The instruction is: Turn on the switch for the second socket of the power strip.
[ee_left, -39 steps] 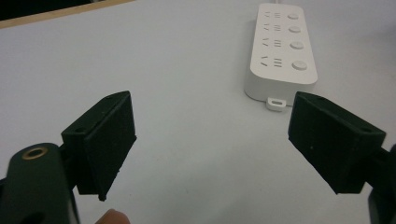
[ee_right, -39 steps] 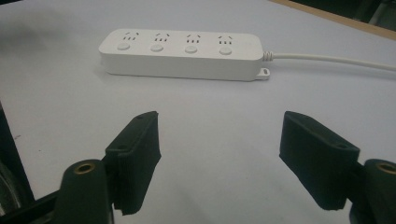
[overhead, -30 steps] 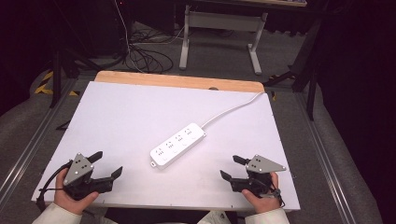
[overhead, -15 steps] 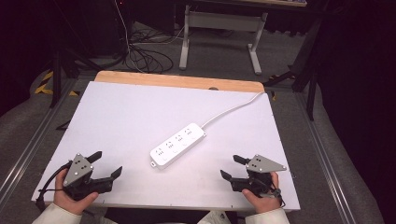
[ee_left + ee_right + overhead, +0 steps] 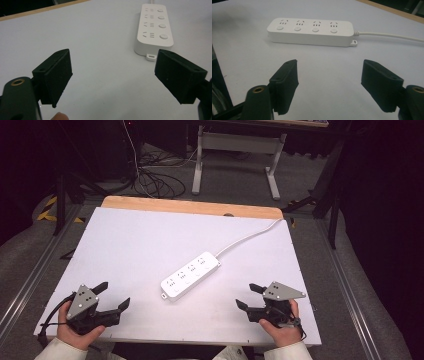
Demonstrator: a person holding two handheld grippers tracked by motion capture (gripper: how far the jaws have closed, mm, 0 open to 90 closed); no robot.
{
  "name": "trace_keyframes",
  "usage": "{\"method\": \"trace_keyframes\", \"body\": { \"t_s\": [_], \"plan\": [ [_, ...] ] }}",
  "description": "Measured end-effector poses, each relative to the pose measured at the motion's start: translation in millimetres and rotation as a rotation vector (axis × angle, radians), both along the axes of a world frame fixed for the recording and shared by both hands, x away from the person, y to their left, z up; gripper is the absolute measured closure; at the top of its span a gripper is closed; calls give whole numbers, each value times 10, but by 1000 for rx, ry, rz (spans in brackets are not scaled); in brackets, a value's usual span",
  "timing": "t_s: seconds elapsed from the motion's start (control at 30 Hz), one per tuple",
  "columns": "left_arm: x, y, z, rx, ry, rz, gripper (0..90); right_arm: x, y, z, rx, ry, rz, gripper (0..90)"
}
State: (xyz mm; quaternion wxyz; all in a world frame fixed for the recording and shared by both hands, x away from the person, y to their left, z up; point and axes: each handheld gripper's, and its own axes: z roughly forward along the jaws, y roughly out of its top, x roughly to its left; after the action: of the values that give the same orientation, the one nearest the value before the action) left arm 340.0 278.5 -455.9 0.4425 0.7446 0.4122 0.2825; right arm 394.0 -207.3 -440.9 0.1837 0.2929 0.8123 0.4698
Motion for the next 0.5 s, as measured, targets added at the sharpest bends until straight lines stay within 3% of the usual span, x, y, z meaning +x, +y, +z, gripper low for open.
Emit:
{"method": "trace_keyframes", "body": {
  "t_s": [0.23,0.37,0.5],
  "plan": [
    [0,-8,-2,-6,0,-2,149,95,50,140,-10,37,40,339],
    [-1,-31,-9,-8,2,-6,149,154,101,225,-7,71,62,430],
    [-3,-29,-8,-4,0,-7,149,193,181,312,-21,56,72,452]
  ]
}}
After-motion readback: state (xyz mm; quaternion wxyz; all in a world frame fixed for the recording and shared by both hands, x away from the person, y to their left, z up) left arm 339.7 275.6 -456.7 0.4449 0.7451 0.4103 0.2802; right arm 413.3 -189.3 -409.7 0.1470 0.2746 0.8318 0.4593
